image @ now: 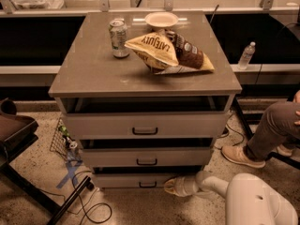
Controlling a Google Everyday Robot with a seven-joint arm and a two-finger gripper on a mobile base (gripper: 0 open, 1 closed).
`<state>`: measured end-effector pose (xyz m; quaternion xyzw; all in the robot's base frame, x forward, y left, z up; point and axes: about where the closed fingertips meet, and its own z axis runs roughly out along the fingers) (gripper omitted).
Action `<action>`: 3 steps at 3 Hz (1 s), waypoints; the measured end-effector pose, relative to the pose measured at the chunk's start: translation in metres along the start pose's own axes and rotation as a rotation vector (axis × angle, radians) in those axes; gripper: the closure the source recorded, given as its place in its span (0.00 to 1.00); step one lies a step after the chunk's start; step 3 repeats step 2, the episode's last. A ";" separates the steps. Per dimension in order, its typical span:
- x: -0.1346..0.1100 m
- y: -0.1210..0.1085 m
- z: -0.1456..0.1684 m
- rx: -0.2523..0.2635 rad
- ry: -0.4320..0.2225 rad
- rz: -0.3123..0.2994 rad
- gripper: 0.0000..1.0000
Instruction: Close bottom drawer
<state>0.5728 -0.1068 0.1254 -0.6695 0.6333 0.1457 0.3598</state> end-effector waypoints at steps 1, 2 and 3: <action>-0.001 -0.018 -0.003 0.017 -0.008 0.014 1.00; -0.001 -0.018 -0.003 0.017 -0.008 0.014 1.00; -0.001 -0.018 -0.003 0.017 -0.008 0.014 1.00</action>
Offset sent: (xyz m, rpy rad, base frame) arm 0.0285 -0.0104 0.0160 0.0249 -0.0013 -0.0369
